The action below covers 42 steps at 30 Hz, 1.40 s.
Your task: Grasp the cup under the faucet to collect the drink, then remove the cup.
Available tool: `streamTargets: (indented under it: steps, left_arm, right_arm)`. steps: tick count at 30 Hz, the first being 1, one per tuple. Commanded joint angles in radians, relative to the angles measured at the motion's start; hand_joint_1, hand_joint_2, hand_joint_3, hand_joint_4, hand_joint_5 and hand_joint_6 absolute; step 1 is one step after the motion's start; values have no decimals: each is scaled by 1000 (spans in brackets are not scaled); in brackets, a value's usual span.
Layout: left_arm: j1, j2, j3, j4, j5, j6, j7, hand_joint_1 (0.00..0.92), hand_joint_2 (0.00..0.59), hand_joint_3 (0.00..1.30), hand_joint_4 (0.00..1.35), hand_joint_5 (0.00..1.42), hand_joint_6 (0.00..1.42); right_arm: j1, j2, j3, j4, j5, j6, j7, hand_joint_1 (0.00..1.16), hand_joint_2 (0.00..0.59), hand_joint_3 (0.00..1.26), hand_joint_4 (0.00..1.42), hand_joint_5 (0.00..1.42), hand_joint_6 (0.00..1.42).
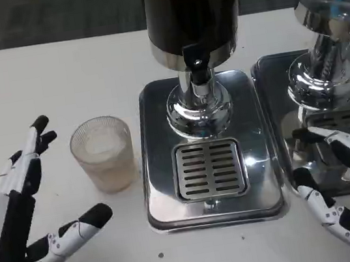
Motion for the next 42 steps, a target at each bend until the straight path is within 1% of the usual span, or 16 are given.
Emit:
streamTargets:
  steps: [1,5,9,15,22,30,40,42]
  left_arm:
    - [-61,10,-1,79,-22,-21,5,87,32,8,30,154,106]
    - [-125,24,-13,144,-36,-40,-9,115,28,39,61,183,126]
    - [-164,37,-29,184,-56,-53,-36,125,30,69,75,205,141]
    - [-222,59,-60,221,-62,-32,-87,138,27,80,103,236,169]
    - [-308,78,-97,310,-78,-17,-147,143,26,83,108,242,176]
    - [-364,69,-107,388,-106,-3,-172,150,25,85,109,245,179]
    - [-420,70,-127,466,-138,8,-191,140,25,76,102,247,172]
    - [-436,73,-138,490,-144,9,-207,138,20,76,94,242,166]
  right_arm:
    - [-13,3,-3,17,9,-7,-15,379,423,348,343,262,284]
    - [-22,-1,-5,31,22,-14,-8,379,423,348,345,267,285]
    - [-28,-4,-3,41,31,-17,-3,379,423,348,359,272,299]
    - [-29,-4,0,44,42,-18,1,379,428,348,372,286,303]
    - [-24,-5,1,43,52,-18,6,379,429,357,375,297,306]
    - [-13,-6,-1,32,50,-17,6,379,429,361,384,306,306]
    - [3,-8,-11,15,58,-13,13,365,431,370,390,314,317]
    - [6,-8,-12,15,62,-15,14,362,431,370,390,323,319]
